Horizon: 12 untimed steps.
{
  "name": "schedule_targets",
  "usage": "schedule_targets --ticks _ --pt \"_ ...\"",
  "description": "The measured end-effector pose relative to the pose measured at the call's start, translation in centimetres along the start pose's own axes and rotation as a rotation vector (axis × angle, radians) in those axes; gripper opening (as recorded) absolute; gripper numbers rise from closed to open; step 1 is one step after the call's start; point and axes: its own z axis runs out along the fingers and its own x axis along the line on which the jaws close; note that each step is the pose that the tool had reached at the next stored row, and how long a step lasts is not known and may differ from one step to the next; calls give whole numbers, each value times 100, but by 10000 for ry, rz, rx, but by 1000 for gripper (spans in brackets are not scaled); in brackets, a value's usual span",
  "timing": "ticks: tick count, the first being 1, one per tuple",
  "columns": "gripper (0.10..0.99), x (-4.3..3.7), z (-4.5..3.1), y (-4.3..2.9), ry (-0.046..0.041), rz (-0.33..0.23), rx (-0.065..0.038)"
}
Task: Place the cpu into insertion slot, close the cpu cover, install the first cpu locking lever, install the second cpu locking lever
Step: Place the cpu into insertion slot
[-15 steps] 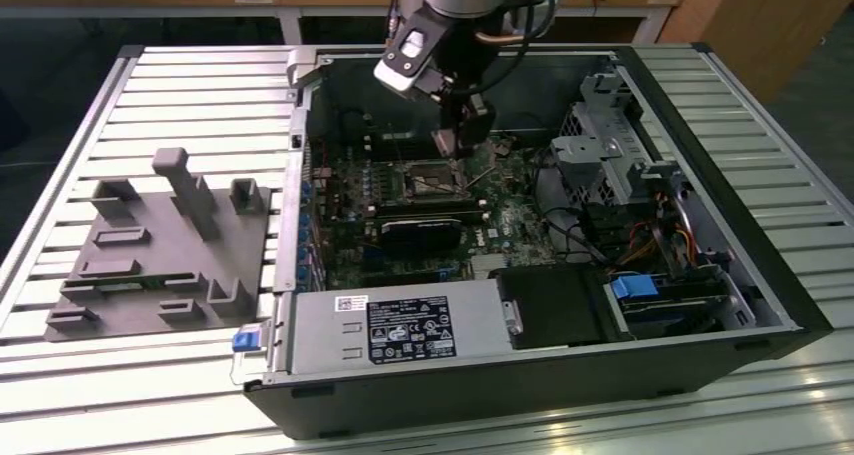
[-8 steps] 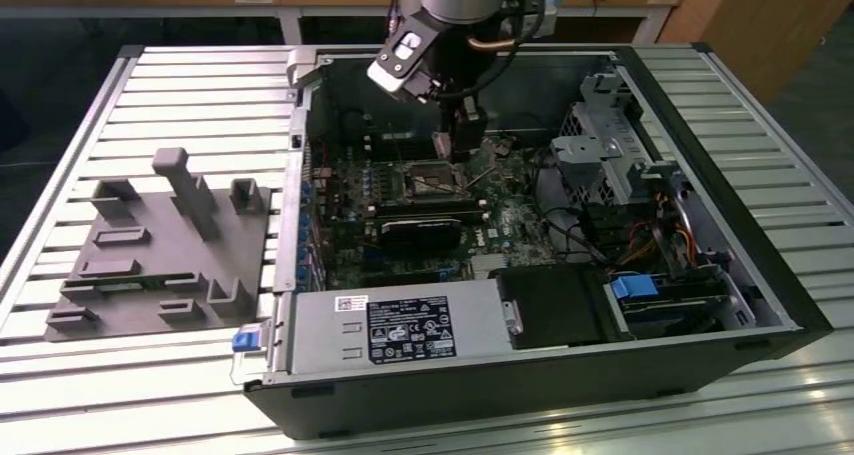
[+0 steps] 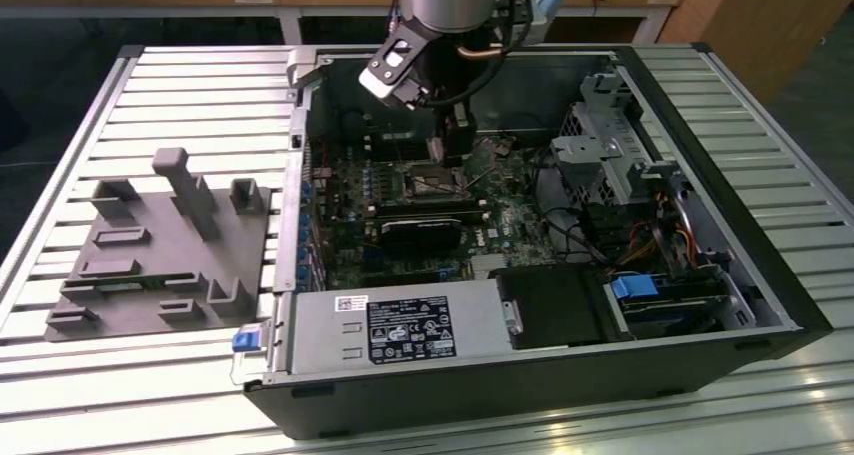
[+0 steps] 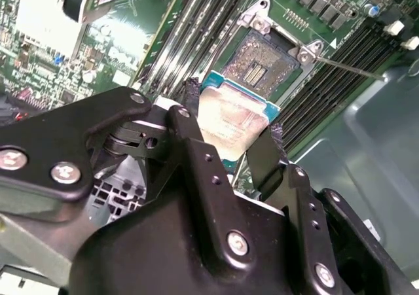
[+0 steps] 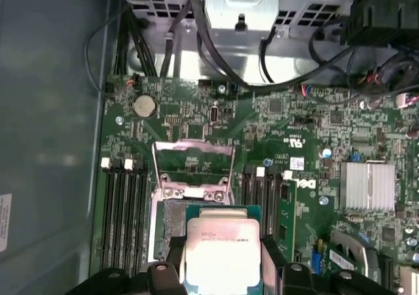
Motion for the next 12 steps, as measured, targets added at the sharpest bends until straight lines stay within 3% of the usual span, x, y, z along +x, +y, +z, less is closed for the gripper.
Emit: schedule_targets --ticks 4,9,12 --pt "537 3 30 -77 28 0 -86" --pt "537 6 66 -151 32 -10 -391" --pt "537 8 109 -165 34 -11 -454"
